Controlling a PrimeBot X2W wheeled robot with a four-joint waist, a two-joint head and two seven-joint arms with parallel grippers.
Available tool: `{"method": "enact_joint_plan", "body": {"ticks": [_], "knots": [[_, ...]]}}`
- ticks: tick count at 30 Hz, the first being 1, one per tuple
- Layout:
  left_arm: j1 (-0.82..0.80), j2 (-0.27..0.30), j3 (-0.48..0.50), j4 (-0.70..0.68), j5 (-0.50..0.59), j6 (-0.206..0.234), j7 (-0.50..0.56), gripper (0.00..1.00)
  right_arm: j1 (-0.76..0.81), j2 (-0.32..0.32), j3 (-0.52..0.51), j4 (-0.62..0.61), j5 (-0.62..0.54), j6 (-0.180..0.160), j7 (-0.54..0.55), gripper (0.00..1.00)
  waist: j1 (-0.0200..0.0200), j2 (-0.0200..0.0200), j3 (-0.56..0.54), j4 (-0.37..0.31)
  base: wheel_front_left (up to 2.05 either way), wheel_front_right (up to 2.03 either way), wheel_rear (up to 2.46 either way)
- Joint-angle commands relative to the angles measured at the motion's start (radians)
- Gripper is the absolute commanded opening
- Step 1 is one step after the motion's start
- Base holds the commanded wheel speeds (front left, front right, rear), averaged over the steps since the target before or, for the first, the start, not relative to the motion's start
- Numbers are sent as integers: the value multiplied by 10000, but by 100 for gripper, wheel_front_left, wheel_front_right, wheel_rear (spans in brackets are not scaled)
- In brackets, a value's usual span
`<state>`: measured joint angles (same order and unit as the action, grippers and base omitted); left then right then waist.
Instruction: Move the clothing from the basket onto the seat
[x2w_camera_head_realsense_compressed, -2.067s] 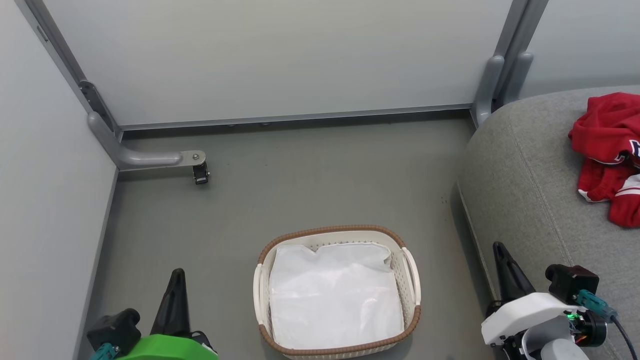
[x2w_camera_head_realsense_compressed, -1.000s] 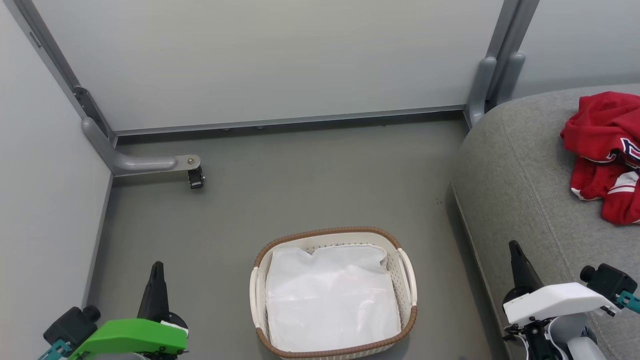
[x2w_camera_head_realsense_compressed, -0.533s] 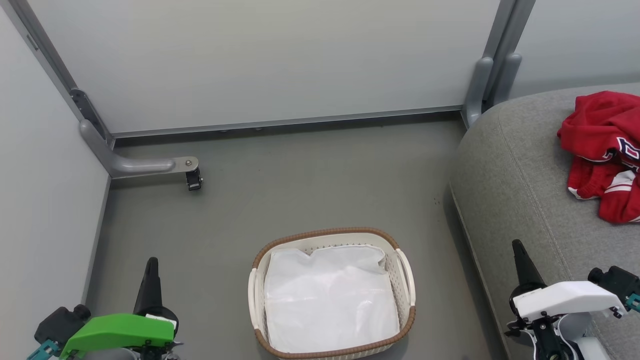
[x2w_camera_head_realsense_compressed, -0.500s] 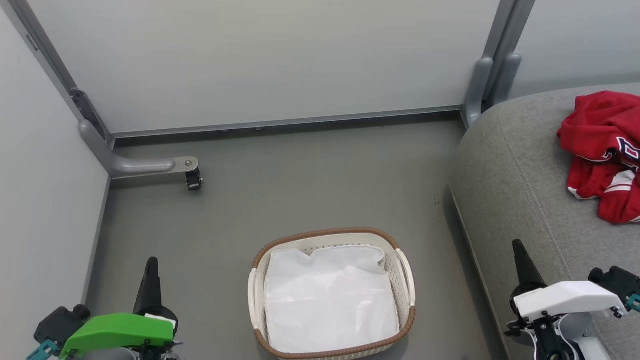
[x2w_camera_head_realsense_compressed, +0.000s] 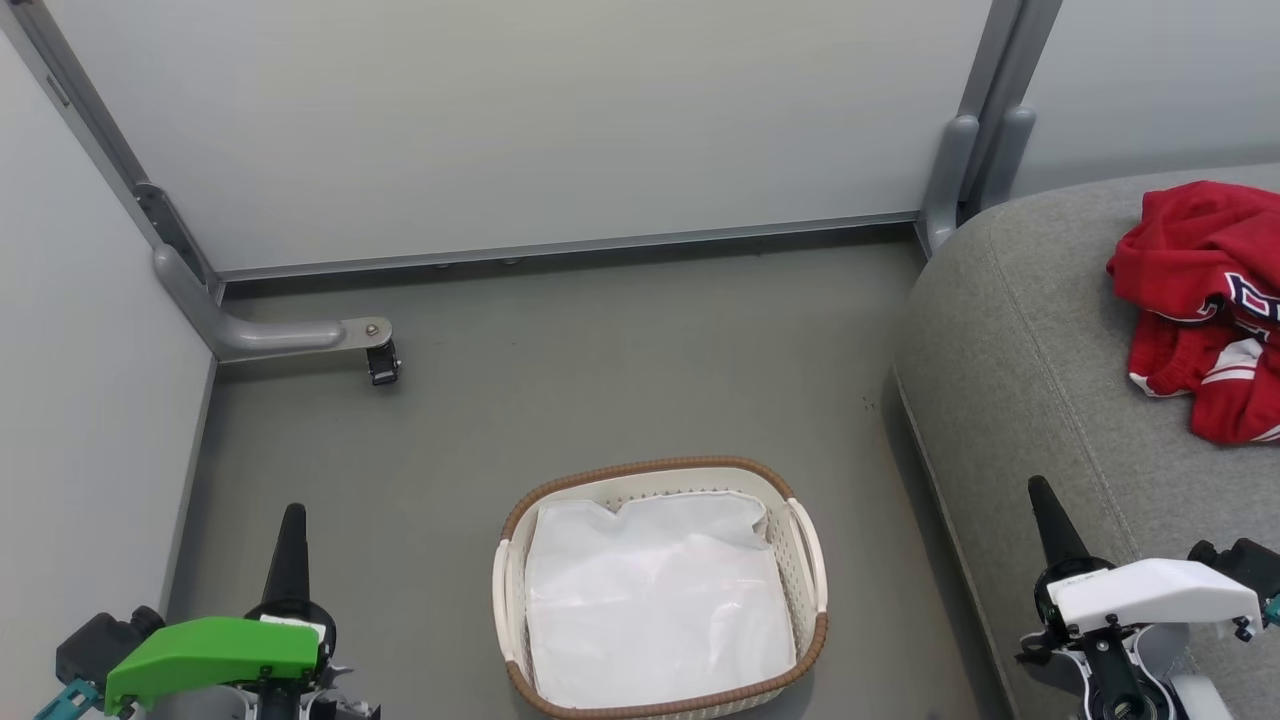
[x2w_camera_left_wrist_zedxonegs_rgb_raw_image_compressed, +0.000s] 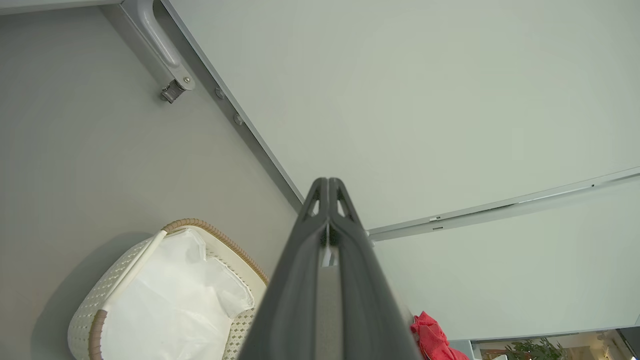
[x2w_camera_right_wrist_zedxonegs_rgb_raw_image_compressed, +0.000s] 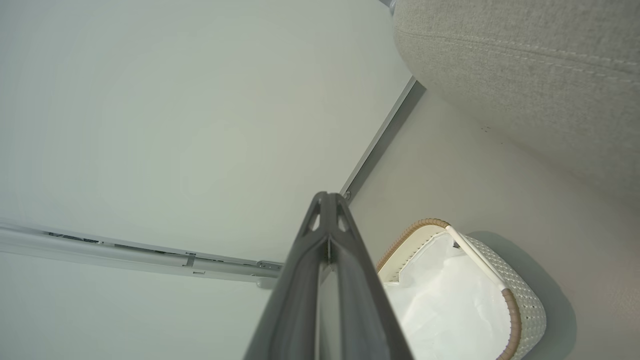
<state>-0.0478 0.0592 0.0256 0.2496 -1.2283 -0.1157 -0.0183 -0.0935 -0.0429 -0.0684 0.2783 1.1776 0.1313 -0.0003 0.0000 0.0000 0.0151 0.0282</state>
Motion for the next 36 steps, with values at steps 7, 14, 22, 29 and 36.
{"method": "enact_joint_plan", "body": {"ticks": [7,14,22,29,36], "knots": [[-319,83,162,-90,-766,-78,228,0,-178,-72,-110,-165,818,-6,215,0,0,0,-16,-38,0,0,0],[-388,80,260,-87,-1320,-95,394,0,-185,-76,-174,-200,1418,-6,372,0,0,0,-31,-73,0,0,0],[-449,74,366,-82,-1916,-112,583,0,-180,-83,-244,-240,2076,-5,563,0,0,0,-48,-113,0,0,0],[-517,67,465,-80,-2405,-130,727,0,-188,-87,-301,-269,2621,-4,701,0,0,0,-64,-149,0,0,0],[-554,59,554,-74,-2877,-147,881,0,-186,-92,-353,-298,3135,-4,845,0,0,0,-79,-185,0,0,0]]}}
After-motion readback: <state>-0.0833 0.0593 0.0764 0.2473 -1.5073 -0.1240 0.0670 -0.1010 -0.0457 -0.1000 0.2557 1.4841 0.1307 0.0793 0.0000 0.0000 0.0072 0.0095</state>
